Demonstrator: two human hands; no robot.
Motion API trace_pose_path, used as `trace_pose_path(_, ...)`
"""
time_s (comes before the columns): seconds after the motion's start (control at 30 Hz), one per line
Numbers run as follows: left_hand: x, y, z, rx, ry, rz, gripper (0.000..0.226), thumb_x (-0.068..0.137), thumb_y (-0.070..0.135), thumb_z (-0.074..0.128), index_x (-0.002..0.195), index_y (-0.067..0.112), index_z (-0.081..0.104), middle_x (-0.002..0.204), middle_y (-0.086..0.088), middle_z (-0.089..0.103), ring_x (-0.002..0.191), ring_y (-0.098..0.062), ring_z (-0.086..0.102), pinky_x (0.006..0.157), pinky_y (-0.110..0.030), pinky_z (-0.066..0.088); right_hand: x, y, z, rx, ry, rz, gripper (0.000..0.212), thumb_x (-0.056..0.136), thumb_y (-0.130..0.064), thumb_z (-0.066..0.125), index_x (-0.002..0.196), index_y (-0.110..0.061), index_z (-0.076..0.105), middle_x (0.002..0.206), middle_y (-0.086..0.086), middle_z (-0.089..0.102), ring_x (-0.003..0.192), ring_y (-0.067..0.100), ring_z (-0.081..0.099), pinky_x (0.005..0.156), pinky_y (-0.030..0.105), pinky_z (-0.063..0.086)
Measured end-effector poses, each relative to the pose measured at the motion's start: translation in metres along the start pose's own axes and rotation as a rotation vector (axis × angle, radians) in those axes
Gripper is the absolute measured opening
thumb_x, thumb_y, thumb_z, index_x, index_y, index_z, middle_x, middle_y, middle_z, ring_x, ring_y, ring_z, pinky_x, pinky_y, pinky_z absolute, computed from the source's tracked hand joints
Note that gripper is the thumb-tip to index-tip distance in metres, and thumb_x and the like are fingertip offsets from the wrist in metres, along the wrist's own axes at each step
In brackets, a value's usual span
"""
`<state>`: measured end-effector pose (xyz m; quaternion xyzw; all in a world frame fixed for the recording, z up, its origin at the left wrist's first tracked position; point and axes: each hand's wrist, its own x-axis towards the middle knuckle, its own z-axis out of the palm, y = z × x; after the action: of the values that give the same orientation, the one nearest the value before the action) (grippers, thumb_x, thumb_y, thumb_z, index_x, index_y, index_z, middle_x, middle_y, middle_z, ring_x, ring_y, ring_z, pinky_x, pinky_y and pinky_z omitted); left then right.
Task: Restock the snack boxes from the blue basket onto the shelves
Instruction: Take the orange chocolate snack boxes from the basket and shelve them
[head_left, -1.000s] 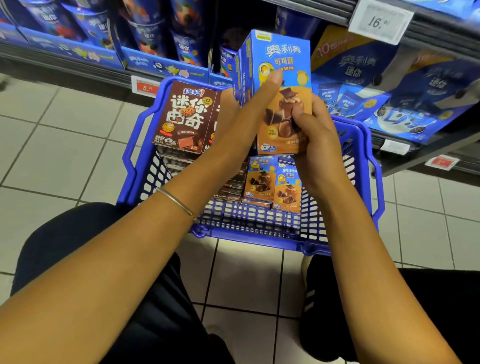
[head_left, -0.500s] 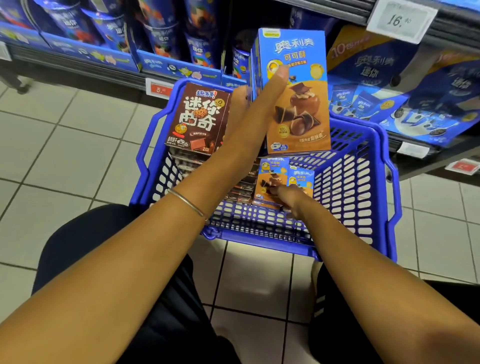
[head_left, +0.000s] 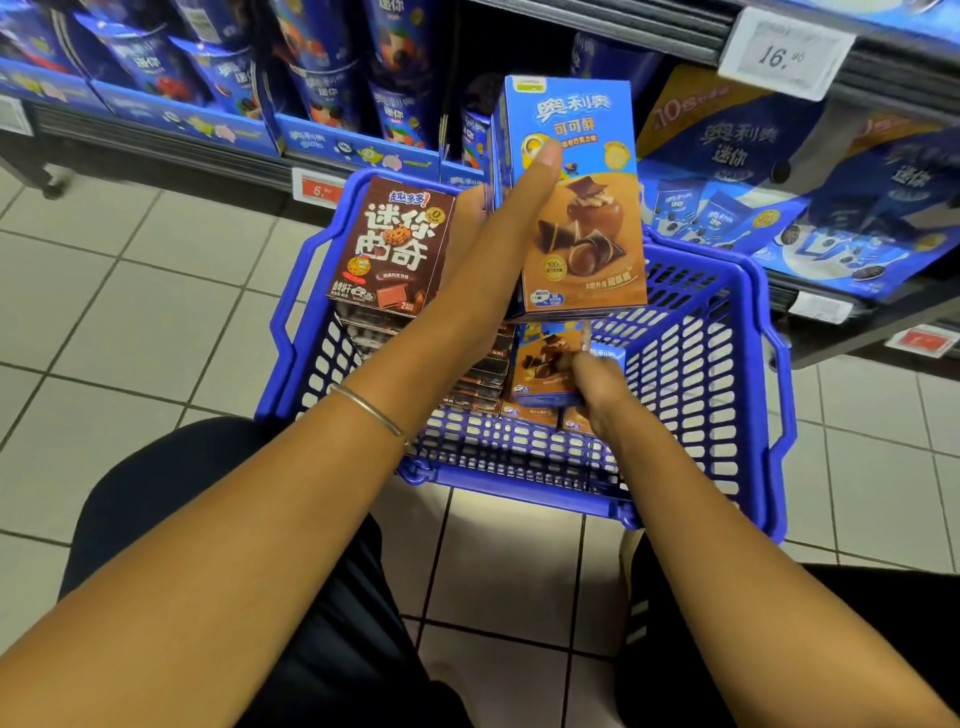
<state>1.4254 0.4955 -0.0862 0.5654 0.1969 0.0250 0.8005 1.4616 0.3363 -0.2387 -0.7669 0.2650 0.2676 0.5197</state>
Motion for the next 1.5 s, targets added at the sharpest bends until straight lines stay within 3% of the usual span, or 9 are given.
trace_pose_path(0.17, 0.003, 0.001, -0.006, 0.047, 0.005, 0.011, 0.076, 0.082, 0.068, 0.07, 0.134, 0.013, 0.067, 0.121, -0.007, 0.079, 0.112, -0.027, 0.076, 0.104, -0.056, 0.056, -0.04, -0.023, -0.026, 0.22, 0.041, -0.208, 0.02, 0.085, -0.014, 0.059, 0.102, -0.014, 0.049, 0.092, 0.009, 0.063, 0.076, 0.021, 0.061, 0.061, 0.029, 0.045)
trace_pose_path(0.3, 0.001, 0.004, -0.007, 0.081, 0.057, 0.029, 0.107, 0.067, 0.081, 0.072, 0.15, 0.017, 0.052, 0.137, 0.0, 0.071, 0.123, -0.022, 0.071, 0.111, -0.052, 0.052, -0.068, -0.046, -0.045, 0.321, 0.036, -0.359, 0.027, 0.087, -0.016, 0.058, 0.109, -0.001, 0.062, 0.082, 0.011, 0.073, 0.069, 0.019, 0.07, 0.06, 0.026, 0.054)
trace_pose_path(0.47, -0.001, 0.004, -0.01, 0.083, 0.039, 0.041, 0.118, 0.06, 0.09, 0.076, 0.151, 0.019, 0.053, 0.145, -0.003, 0.066, 0.13, -0.026, 0.066, 0.112, -0.054, 0.051, -0.101, -0.076, -0.064, 0.57, 0.066, -0.448, 0.045, 0.082, -0.026, 0.062, 0.112, 0.007, 0.064, 0.112, 0.028, 0.071, 0.107, 0.047, 0.067, 0.1, 0.06, 0.052)
trace_pose_path(0.63, 0.003, 0.002, -0.015, 0.12, 0.079, 0.115, 0.068, 0.08, 0.075, 0.072, 0.127, 0.027, 0.069, 0.117, 0.006, 0.08, 0.107, -0.018, 0.078, 0.102, -0.052, 0.058, -0.126, -0.094, -0.079, 0.798, -0.128, -0.472, 0.019, 0.091, -0.021, 0.057, 0.09, -0.014, 0.075, 0.094, 0.008, 0.075, 0.085, 0.024, 0.073, 0.081, 0.04, 0.06)
trace_pose_path(0.73, 0.002, 0.001, -0.014, 0.162, 0.084, 0.107, 0.074, 0.075, 0.081, 0.071, 0.129, 0.03, 0.068, 0.124, 0.008, 0.077, 0.115, -0.017, 0.074, 0.107, -0.051, 0.055, -0.138, -0.105, -0.065, 0.705, -0.206, -0.5, 0.026, 0.098, -0.016, 0.051, 0.087, -0.012, 0.074, 0.087, 0.007, 0.073, 0.079, 0.021, 0.07, 0.082, 0.036, 0.057)
trace_pose_path(0.9, -0.002, 0.006, -0.008, 0.17, 0.07, -0.001, 0.112, 0.061, 0.094, 0.058, 0.147, 0.022, 0.054, 0.156, 0.004, 0.055, 0.14, -0.019, 0.056, 0.118, -0.049, 0.044, -0.15, -0.117, -0.03, 0.509, -0.19, -0.497, 0.04, 0.103, -0.016, 0.046, 0.13, 0.013, 0.05, 0.112, 0.025, 0.063, 0.101, 0.034, 0.065, 0.099, 0.049, 0.054)
trace_pose_path(1.1, 0.0, 0.01, -0.012, -0.007, -0.022, 0.004, 0.069, 0.102, 0.072, 0.035, 0.129, 0.021, 0.072, 0.124, -0.01, 0.078, 0.114, -0.031, 0.076, 0.106, -0.054, 0.057, -0.151, -0.131, -0.024, 0.282, -0.273, -0.554, 0.04, 0.104, -0.031, 0.051, 0.133, -0.003, 0.054, 0.106, 0.006, 0.076, 0.099, 0.021, 0.074, 0.088, 0.041, 0.058)
trace_pose_path(1.3, -0.007, 0.011, -0.011, -0.176, -0.074, -0.037, 0.066, 0.111, 0.06, 0.022, 0.128, 0.019, 0.071, 0.115, -0.007, 0.081, 0.111, -0.031, 0.077, 0.1, -0.05, 0.061, -0.153, -0.141, -0.028, 0.148, -0.376, -0.629, 0.029, 0.105, -0.038, 0.05, 0.118, -0.02, 0.068, 0.113, 0.003, 0.077, 0.108, 0.021, 0.073, 0.101, 0.047, 0.054)
trace_pose_path(1.5, -0.009, 0.011, -0.01, -0.188, -0.055, -0.083, 0.058, 0.114, 0.055, 0.02, 0.112, 0.024, 0.069, 0.091, 0.005, 0.083, 0.087, -0.015, 0.081, 0.071, -0.031, 0.065, -0.135, -0.136, -0.038, 0.216, -0.36, -0.553, 0.069, 0.099, -0.068, 0.035, 0.132, -0.015, 0.065, 0.129, 0.01, 0.07, 0.124, 0.027, 0.064, 0.111, 0.049, 0.042)
